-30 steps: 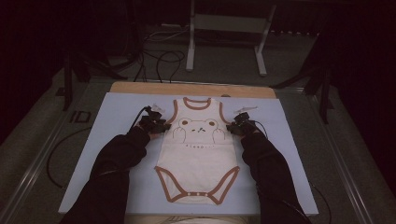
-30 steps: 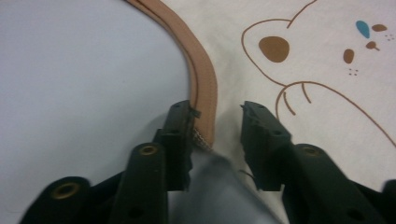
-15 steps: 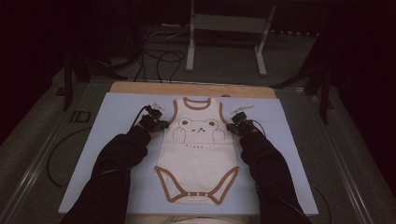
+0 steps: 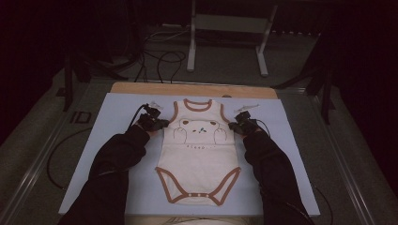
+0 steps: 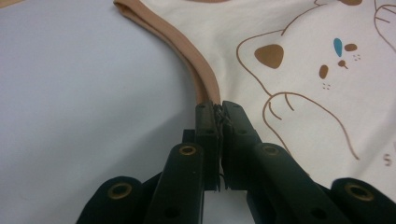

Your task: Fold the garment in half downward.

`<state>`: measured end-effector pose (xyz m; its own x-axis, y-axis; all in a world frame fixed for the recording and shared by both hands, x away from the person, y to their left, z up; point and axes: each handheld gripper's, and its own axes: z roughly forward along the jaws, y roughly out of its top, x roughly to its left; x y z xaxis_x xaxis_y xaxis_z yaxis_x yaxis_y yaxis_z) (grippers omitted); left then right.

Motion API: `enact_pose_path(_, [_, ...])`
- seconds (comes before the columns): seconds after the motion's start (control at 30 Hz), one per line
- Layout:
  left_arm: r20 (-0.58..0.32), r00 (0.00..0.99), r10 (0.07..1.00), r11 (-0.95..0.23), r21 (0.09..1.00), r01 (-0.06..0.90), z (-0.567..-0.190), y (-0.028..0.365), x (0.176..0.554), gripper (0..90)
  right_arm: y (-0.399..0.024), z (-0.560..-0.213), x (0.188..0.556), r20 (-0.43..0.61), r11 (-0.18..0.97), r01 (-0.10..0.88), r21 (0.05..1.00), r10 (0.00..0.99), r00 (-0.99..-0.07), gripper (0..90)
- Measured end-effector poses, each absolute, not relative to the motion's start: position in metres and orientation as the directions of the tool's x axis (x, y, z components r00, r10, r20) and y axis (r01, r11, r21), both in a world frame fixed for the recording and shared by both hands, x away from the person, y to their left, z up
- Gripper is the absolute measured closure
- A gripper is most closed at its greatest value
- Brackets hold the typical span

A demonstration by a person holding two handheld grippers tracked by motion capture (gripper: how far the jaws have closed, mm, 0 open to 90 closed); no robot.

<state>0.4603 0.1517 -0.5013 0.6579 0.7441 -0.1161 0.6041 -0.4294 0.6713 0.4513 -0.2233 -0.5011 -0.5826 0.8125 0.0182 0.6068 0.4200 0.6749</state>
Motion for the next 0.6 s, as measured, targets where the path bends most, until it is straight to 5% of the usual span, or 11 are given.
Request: enact_pose_path(0.6, [-0.126,0.719,0.683,-0.47,0.678,0.565,-0.476,0.159,0.44,86.9,-0.228,-0.479,0.427,0.02,0.435,0.556,0.708,0.775,-0.632,86.4])
